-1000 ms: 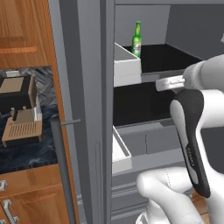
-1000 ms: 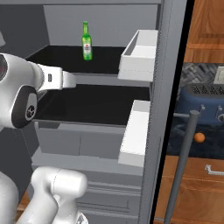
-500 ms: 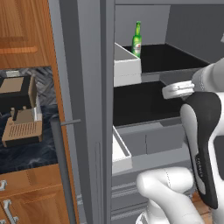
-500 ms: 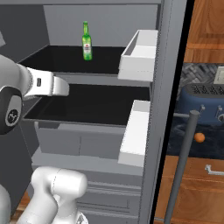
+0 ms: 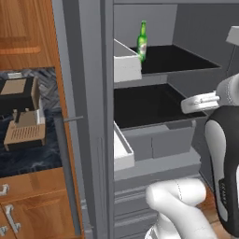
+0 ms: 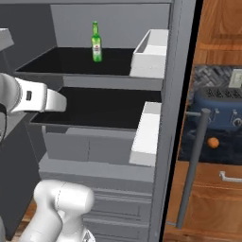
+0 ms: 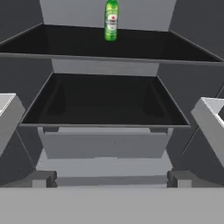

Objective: Place the beers on the top shelf of the fridge to keep them out of children's reach, and place the tangerine on lower shelves for easy access.

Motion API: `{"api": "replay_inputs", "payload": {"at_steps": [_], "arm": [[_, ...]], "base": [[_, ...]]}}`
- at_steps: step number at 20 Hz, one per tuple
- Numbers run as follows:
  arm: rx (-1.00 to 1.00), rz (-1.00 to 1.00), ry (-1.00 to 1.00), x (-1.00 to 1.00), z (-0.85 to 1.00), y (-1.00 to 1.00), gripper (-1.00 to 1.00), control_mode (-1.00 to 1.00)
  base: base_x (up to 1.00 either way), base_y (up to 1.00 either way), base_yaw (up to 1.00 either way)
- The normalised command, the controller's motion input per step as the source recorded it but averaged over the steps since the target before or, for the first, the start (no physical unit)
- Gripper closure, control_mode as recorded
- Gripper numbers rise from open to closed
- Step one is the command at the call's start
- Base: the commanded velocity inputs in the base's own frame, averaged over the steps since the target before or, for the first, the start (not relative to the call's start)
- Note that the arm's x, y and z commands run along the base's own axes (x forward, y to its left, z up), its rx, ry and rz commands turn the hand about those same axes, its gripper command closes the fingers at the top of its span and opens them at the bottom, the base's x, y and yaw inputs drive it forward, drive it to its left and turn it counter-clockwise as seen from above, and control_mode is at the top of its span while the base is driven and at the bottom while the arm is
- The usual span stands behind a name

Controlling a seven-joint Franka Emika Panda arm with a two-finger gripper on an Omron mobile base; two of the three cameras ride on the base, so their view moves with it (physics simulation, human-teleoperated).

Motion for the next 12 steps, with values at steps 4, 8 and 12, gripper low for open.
{"api": "replay_inputs", "payload": {"at_steps": [4, 8, 12], "arm": [[0.00, 0.00, 0.00, 0.00, 0.00, 0.00, -1.00, 1.00], [0.00, 0.00, 0.00, 0.00, 0.00, 0.00, -1.00, 1.00], [0.00, 0.00, 0.00, 0.00, 0.00, 0.00, -1.00, 1.00]], "base": [[-0.99, -0.16, 0.00], [-0.97, -0.44, -0.03], [-0.56, -0.74, -0.09]]}}
